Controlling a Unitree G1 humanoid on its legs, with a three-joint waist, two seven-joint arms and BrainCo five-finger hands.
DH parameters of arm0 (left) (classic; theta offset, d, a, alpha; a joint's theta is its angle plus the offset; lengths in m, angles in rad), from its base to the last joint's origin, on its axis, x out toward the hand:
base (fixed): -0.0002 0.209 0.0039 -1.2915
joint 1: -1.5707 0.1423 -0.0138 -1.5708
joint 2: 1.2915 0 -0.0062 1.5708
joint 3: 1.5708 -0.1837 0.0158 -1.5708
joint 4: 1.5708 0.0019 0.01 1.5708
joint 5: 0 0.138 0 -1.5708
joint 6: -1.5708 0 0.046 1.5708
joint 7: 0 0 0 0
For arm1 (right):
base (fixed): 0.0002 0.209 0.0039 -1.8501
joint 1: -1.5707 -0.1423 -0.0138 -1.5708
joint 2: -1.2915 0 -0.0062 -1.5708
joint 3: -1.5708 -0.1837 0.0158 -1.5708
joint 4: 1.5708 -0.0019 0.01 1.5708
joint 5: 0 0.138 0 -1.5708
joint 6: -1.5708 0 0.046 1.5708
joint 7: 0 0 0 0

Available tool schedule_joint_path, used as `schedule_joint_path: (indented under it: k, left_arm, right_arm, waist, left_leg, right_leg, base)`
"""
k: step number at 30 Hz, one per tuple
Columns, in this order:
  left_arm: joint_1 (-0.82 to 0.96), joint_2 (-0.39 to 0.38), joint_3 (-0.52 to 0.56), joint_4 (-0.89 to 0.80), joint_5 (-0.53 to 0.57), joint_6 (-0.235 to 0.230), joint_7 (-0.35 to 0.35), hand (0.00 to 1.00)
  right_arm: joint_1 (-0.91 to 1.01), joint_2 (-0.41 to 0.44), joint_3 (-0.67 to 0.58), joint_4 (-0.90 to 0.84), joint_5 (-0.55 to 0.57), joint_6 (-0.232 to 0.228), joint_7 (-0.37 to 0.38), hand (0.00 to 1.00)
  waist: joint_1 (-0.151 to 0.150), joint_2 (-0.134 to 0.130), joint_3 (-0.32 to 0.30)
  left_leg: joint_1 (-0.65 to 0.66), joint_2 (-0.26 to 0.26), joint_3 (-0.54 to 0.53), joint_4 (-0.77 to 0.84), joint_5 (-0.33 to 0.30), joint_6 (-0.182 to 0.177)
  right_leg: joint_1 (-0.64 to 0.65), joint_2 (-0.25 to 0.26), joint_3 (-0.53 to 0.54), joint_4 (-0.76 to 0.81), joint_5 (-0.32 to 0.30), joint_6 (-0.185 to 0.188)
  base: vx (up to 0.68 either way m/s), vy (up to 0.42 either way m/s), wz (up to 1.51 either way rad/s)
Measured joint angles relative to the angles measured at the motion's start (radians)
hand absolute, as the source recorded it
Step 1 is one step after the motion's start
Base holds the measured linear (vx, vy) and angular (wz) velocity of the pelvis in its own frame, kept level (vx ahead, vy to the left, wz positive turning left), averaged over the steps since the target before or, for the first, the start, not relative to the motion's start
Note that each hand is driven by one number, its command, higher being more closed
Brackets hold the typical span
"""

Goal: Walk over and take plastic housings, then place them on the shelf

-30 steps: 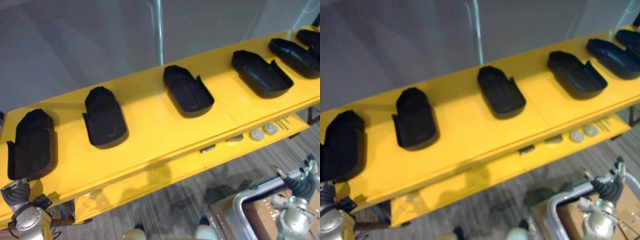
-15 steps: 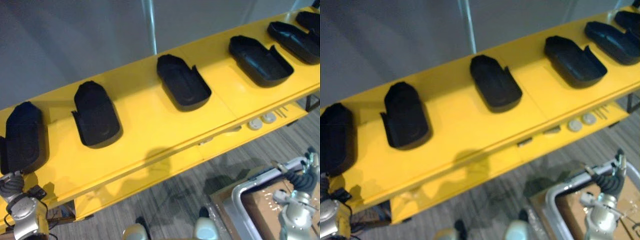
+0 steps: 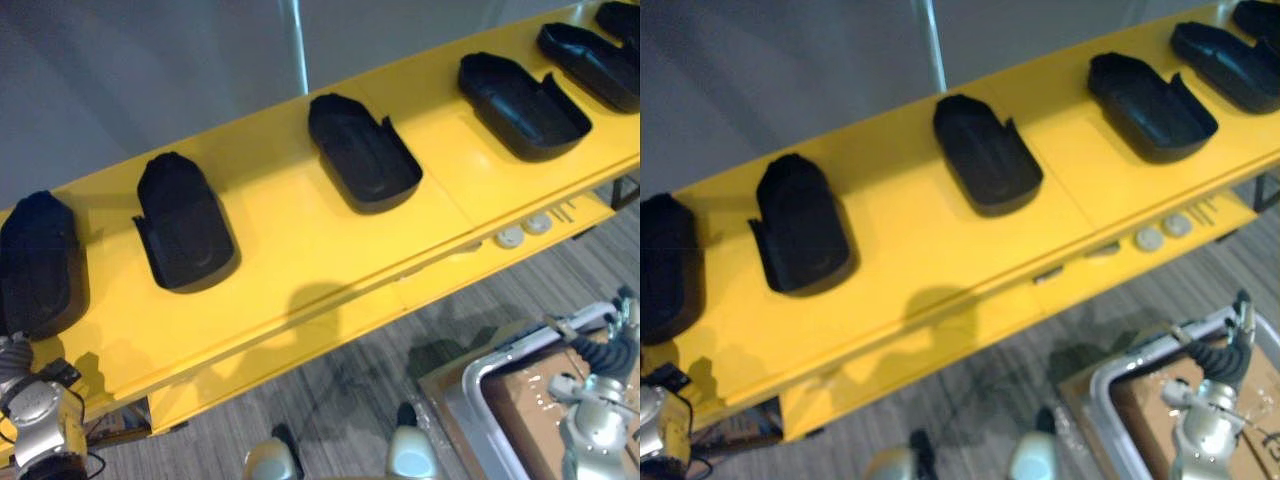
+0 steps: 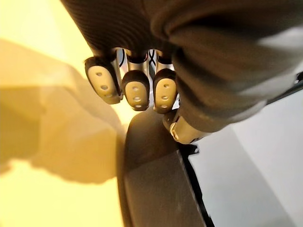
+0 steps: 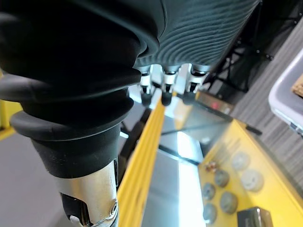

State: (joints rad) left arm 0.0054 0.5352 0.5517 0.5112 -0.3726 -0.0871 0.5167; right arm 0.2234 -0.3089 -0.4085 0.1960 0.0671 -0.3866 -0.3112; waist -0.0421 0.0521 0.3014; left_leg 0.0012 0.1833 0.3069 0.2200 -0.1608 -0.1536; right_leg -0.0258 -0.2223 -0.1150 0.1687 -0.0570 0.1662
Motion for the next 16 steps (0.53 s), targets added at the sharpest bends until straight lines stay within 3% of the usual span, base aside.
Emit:
schedule_joint_path:
  k: [1, 2, 4, 6, 11, 16]
  left_arm:
    - [0.032, -0.009, 0.027, -0.044, 0.008, 0.000, 0.017, 1.00]
    - [0.068, -0.033, 0.081, -0.099, 0.038, -0.002, 0.030, 0.00]
    - [0.125, -0.070, 0.159, -0.187, 0.063, -0.008, 0.057, 0.00]
    - [0.191, -0.123, 0.229, -0.294, 0.073, -0.025, 0.073, 0.00]
    - [0.297, -0.261, 0.275, -0.483, 0.066, -0.088, 0.071, 0.00]
    - [0.352, -0.380, 0.299, -0.533, 0.060, -0.102, 0.033, 0.00]
  right_arm:
    - [0.012, 0.023, 0.003, -0.011, 0.000, 0.000, 0.000, 0.00]
    - [0.028, 0.052, 0.003, -0.043, -0.001, 0.000, -0.004, 0.00]
    - [0.044, 0.082, 0.009, -0.087, -0.001, 0.000, -0.019, 0.00]
    - [0.059, 0.106, 0.019, -0.103, -0.002, 0.000, -0.034, 0.00]
    - [0.055, 0.168, 0.050, -0.103, -0.002, 0.001, -0.081, 0.00]
    - [0.004, 0.195, 0.049, -0.079, 0.007, 0.003, -0.107, 0.00]
  waist:
    - [0.003, -0.001, 0.000]
    - [0.003, -0.001, -0.001]
    - [0.016, 0.000, -0.006]
    - [0.050, -0.001, -0.043]
    - [0.093, 0.001, -0.133]
    - [0.120, 0.006, -0.169]
  left_leg:
    - [0.000, 0.001, -0.011, 0.000, 0.000, 0.000]
    - [0.000, 0.000, -0.025, -0.003, 0.000, 0.000]
    - [0.003, -0.002, -0.040, -0.006, 0.000, -0.001]
    - [0.016, -0.006, -0.059, -0.023, 0.002, -0.003]
    - [0.049, -0.019, -0.118, -0.062, 0.005, -0.007]
    - [0.068, -0.029, -0.168, -0.113, 0.033, -0.001]
  right_leg:
    - [0.013, 0.001, -0.016, -0.009, 0.000, 0.000]
    - [0.029, 0.000, -0.029, -0.020, 0.001, 0.001]
    - [0.052, 0.000, -0.054, -0.038, 0.002, 0.002]
    - [0.084, -0.001, -0.084, -0.064, 0.005, 0.004]
    - [0.163, -0.003, -0.165, -0.095, 0.007, 0.003]
    - [0.200, -0.004, -0.222, -0.096, 0.030, -0.012]
  base:
    - [0.02, -0.010, 0.37]
    - [0.03, -0.003, 0.29]
    - [0.05, 0.001, 0.28]
    - [0.08, 0.002, 0.32]
    - [0.11, 0.007, 0.40]
    - [0.04, 0.022, 0.33]
